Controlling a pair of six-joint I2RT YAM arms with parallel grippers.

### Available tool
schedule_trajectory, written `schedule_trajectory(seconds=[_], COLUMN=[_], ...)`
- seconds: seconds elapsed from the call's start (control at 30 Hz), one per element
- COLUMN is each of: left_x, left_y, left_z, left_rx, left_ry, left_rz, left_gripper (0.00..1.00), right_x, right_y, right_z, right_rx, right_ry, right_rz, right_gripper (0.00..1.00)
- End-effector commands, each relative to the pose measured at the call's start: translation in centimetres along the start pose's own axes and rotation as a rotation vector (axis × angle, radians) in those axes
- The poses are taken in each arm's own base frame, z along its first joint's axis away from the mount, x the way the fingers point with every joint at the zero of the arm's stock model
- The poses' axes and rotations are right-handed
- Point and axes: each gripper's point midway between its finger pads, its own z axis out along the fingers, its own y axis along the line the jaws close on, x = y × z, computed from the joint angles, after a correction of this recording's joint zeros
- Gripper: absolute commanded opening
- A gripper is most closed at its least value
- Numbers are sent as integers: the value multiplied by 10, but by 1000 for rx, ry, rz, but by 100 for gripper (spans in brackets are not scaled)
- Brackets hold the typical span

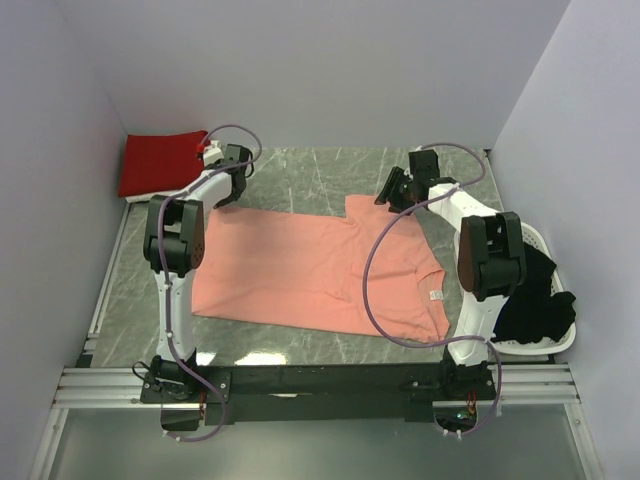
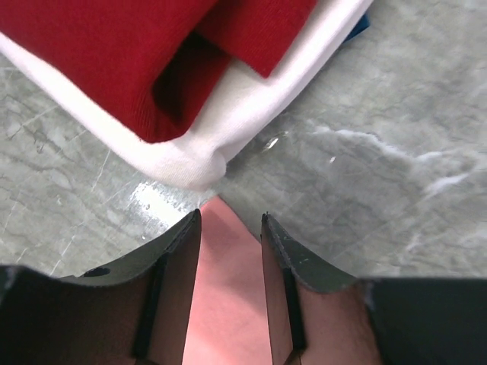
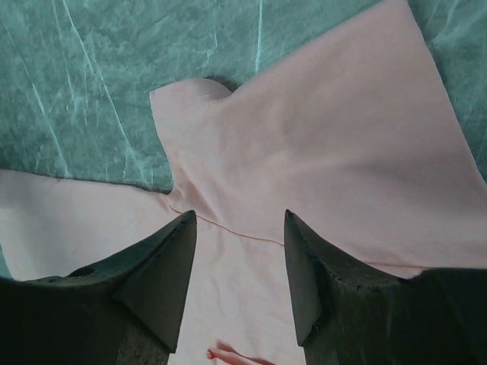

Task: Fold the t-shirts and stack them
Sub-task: Fold the tshirt

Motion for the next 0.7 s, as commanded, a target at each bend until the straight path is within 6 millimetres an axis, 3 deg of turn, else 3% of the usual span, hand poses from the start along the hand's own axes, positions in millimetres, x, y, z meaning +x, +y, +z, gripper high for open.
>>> schedule_trajectory(seconds=[0.0,0.4,0.5,0.67], left_x=[-26,11,10,8], left_y=[-5,2,1,3], left_z=[-25,-11,-11,-14], left_rx=[59,27,30,38], left_ry=[-37,30,26,17], left_rz=[-18,31,29,28], left_gripper=[43,37,24,11], right_x=[-17,-20,-23,-39], right_y=[7,-5,-6,-13], right_z=[-2,11,16,19], right_rx=[-19,32,38,89], right_ry=[-33,-31,-33,-72], right_rz=[-14,-19,-16,-6], right_gripper=[56,56,56,57])
